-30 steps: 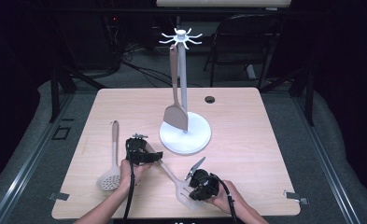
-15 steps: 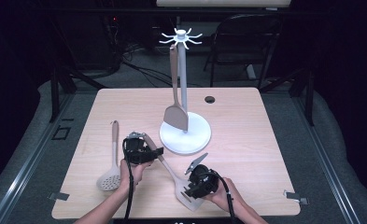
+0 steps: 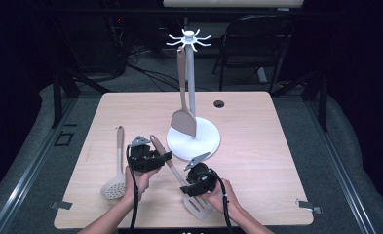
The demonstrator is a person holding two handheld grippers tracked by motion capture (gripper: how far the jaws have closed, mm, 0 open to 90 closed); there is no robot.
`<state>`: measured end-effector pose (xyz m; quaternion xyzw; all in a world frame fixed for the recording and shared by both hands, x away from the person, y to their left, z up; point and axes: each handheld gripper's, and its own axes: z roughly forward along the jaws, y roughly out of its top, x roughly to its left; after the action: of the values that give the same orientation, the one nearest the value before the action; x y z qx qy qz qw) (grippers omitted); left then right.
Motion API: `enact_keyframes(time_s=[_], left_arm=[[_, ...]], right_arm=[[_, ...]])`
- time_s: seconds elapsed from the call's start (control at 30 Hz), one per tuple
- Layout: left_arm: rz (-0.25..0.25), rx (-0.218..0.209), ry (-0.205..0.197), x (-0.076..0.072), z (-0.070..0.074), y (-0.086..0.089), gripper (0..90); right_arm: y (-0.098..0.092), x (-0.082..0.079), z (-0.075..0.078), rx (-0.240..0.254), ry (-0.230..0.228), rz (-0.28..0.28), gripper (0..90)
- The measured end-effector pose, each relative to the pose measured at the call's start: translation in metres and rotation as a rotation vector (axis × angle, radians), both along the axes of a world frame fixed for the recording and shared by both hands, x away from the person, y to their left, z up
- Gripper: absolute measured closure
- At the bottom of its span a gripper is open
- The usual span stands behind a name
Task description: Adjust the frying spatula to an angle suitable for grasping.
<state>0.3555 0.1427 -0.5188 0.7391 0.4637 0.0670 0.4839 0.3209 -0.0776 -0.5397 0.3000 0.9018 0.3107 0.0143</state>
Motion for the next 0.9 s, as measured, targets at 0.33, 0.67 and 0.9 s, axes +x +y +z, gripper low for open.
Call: enact_keyframes(time_s=[0.33, 0.67, 0.9], left_arm=[[-0.059, -0.042, -0.039, -0.004, 0.005, -0.002, 58.9], [-0.130, -0.072, -0.026, -0.008, 0.000, -0.011, 55.5], [-0.172, -0.052, -0.015, -0.012, -0.006, -0.021, 57.1]], right_arm=[[-0.010, 0.001, 0.005, 0.076, 0.009, -0.035, 73.9], [-0.014, 0.002, 0.006, 0.113, 0.013, -0.079, 76.0], [-0.017, 0.001, 0.008, 0.121, -0.008, -0.093, 76.6]])
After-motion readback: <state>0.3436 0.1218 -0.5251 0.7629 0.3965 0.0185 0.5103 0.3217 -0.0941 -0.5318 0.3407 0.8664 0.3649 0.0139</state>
